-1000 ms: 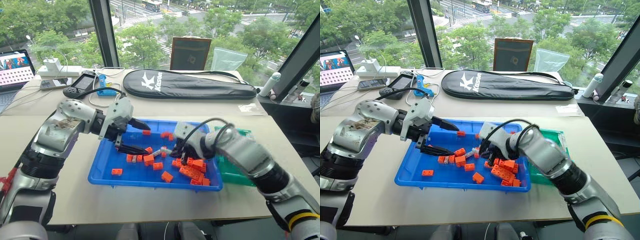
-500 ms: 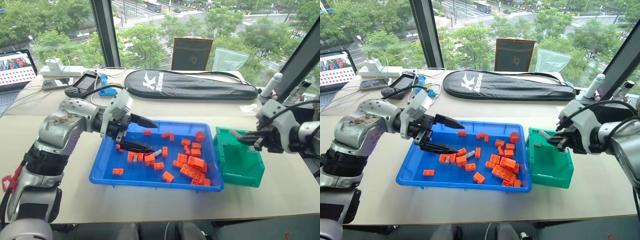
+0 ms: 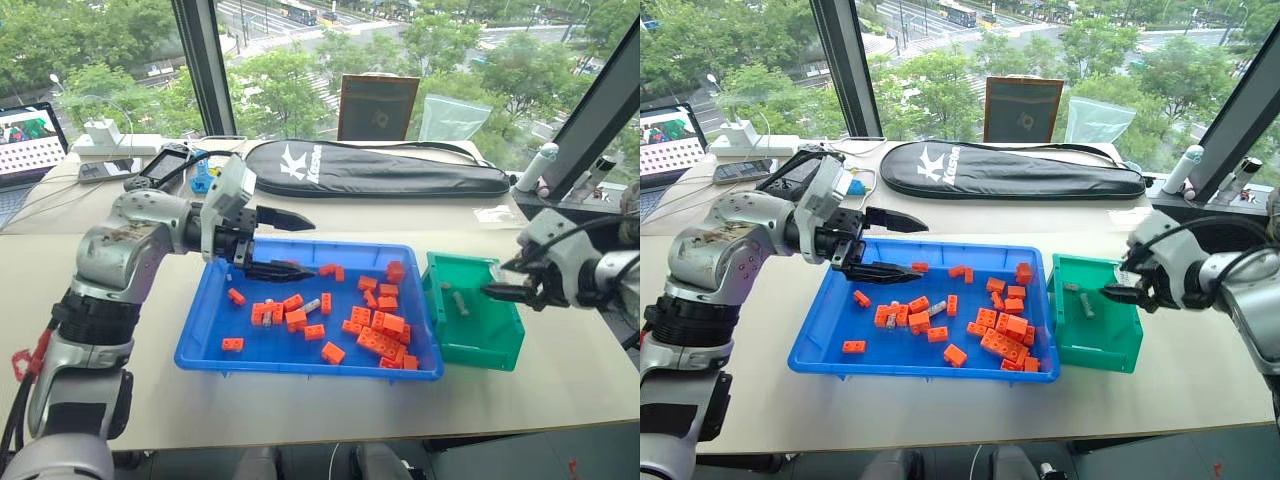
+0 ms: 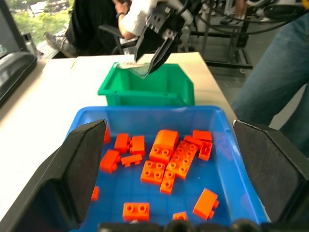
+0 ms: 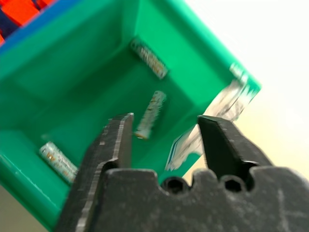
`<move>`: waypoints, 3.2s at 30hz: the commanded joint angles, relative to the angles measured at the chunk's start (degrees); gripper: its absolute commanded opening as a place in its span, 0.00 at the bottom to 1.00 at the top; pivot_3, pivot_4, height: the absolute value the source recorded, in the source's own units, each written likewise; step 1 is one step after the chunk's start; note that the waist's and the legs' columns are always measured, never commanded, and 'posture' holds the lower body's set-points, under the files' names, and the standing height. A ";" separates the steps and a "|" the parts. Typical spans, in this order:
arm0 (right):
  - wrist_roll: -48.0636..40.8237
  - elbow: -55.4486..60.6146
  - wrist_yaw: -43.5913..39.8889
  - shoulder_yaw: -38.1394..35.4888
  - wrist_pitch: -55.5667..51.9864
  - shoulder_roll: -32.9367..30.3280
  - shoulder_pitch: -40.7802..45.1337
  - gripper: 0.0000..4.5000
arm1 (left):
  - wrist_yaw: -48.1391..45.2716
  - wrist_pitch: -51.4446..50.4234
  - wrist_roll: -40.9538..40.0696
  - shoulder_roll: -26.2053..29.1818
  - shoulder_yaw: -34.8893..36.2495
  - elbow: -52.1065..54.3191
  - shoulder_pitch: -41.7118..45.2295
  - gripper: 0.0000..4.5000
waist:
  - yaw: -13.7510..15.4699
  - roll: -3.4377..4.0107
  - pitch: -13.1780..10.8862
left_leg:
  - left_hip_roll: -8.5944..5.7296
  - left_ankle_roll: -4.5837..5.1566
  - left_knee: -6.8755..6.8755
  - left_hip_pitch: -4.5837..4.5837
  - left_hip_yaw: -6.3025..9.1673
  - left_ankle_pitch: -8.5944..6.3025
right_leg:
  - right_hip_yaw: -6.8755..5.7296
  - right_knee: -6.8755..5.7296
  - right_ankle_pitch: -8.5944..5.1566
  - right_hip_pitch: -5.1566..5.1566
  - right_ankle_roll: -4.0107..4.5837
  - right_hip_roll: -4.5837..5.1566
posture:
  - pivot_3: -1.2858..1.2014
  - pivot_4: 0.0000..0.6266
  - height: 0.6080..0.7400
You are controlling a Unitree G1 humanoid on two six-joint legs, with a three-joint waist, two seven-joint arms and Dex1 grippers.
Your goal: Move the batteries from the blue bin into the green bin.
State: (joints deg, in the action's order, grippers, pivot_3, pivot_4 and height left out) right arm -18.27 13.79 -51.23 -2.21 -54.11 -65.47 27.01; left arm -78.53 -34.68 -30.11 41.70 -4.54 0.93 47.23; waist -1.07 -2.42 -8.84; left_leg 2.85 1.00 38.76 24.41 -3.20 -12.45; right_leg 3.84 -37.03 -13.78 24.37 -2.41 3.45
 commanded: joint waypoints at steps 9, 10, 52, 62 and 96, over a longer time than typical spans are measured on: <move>-5.07 10.14 -1.89 15.94 0.95 20.26 14.65 0.92 | -4.41 2.68 2.36 14.35 3.77 0.41 -7.19 1.00 | -0.74 0.09 -0.09 | 0.08 0.00 -0.18 0.03 0.08 0.00 | 0.01 -0.03 -0.03 0.09 0.04 -0.11 | 0.52 0.24 1.00; -5.03 10.15 -1.74 17.82 1.02 22.37 15.28 0.92 | -4.94 2.65 2.36 15.74 4.37 -0.12 -7.73 1.00 | -0.29 0.11 -0.11 | 0.06 0.00 -0.13 0.15 0.10 0.00 | 0.00 -0.03 -0.04 0.14 0.04 -0.09 | 0.52 0.24 1.00; 5.67 -4.94 -11.10 28.31 11.67 41.69 22.56 0.18 | -4.24 2.77 0.90 24.37 10.62 3.74 -16.55 1.00 | 0.28 0.16 -0.14 | 0.08 -0.04 0.04 0.53 -0.02 0.02 | 0.00 -0.34 -0.01 0.65 0.07 -0.08 | 0.52 0.24 1.00; 13.91 -11.62 -8.49 23.11 15.43 25.34 25.99 0.18 | -4.08 2.30 -0.45 20.94 9.09 4.16 -14.43 1.00 | 0.59 0.15 -0.15 | 0.04 -0.05 0.11 0.52 -0.07 0.03 | 0.00 -0.47 -0.03 0.68 0.09 -0.04 | 0.52 0.24 1.00; 14.06 -20.84 -7.78 28.56 20.84 41.05 19.13 0.99 | -3.15 0.76 -1.98 19.18 9.49 8.56 -15.39 1.00 | 0.09 0.16 -0.16 | 0.06 -0.05 0.14 0.52 -0.05 0.03 | 0.08 -0.60 -0.05 0.75 0.12 -0.11 | 0.52 0.24 1.00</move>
State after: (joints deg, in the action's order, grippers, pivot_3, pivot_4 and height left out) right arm -4.57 -6.85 -58.73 26.83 -35.10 -24.95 44.51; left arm -81.96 -33.80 -31.25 59.50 2.61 8.20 31.59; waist -0.98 -2.27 -8.99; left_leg 2.91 0.95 38.90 24.92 -3.25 -12.42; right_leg 3.92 -37.64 -13.82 25.12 -2.29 3.34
